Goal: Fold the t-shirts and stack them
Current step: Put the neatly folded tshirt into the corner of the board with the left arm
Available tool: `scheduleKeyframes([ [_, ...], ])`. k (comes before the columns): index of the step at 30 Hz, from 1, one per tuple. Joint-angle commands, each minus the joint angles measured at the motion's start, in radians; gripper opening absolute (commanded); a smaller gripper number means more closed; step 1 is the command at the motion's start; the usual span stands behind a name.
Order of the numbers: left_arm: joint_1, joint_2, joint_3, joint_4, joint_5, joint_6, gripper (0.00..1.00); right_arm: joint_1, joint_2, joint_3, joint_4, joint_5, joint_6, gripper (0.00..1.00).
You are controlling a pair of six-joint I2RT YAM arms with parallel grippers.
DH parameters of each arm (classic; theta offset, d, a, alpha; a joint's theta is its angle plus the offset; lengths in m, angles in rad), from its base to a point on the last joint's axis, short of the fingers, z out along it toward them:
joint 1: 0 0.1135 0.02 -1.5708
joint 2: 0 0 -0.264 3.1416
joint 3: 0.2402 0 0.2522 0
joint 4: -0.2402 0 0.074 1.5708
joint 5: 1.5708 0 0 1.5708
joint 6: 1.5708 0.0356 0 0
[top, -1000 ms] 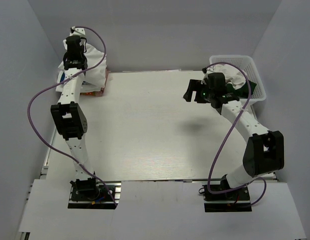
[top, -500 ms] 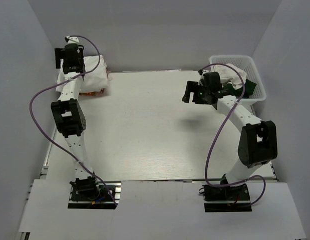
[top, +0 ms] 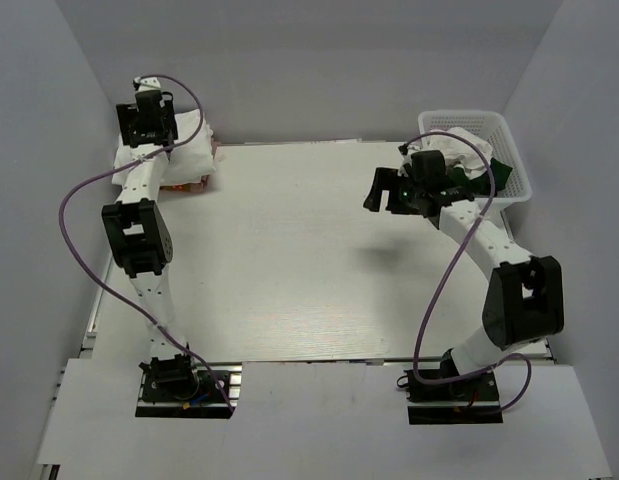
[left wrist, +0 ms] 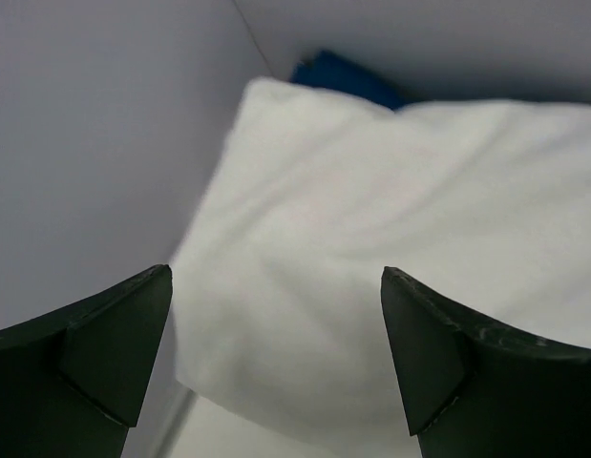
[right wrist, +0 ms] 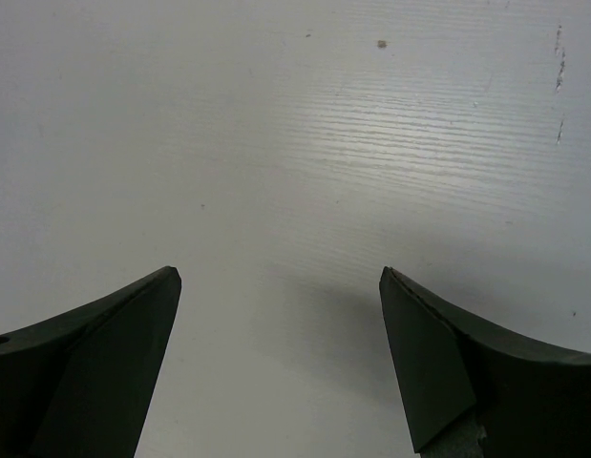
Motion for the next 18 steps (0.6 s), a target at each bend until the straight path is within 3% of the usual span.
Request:
scheduleKeyframes([
  [1,-0.047,-0.239,-0.081,-0.208,0.073,-0.241,1.00,0.003,-0.101,-0.074,0.096,-0.055,0.036,0.90],
  [3,-0.086,-0.411,-0.298,-0.087,0.130,-0.386,1.00,0.006,-0.148,-0.128,0.150,-0.075,0.067,0.90],
  [4,-0.107,-0.622,-0.591,0.004,0.192,-0.421,1.00,-0.003,-0.159,-0.169,0.162,-0.077,0.076,0.90],
  [5,-0.129,-0.727,-0.735,0.087,0.235,-0.464,1.00,0.002,-0.185,-0.208,0.187,-0.077,0.104,0.90],
  [6,-0.170,-0.824,-0.973,0.209,0.322,-0.561,1.00,0.003,-0.216,-0.226,0.205,-0.077,0.110,0.90],
  [9,-0.230,-1.088,-1.265,0.284,0.439,-0.715,1.00,-0.001,-0.302,-0.344,0.274,-0.064,0.168,0.90],
  [11,-0.287,-1.156,-1.333,0.253,0.469,-0.731,1.00,0.000,-0.374,-0.449,0.340,-0.070,0.182,0.90],
  [16,-0.333,-1.269,-1.352,-0.065,0.282,-0.732,1.00,0.002,-0.510,-0.628,0.443,-0.041,0.216,0.90],
  [18,-0.347,-1.321,-1.397,-0.057,0.302,-0.742,1.00,-0.001,-0.558,-0.686,0.474,-0.020,0.221,0.90],
])
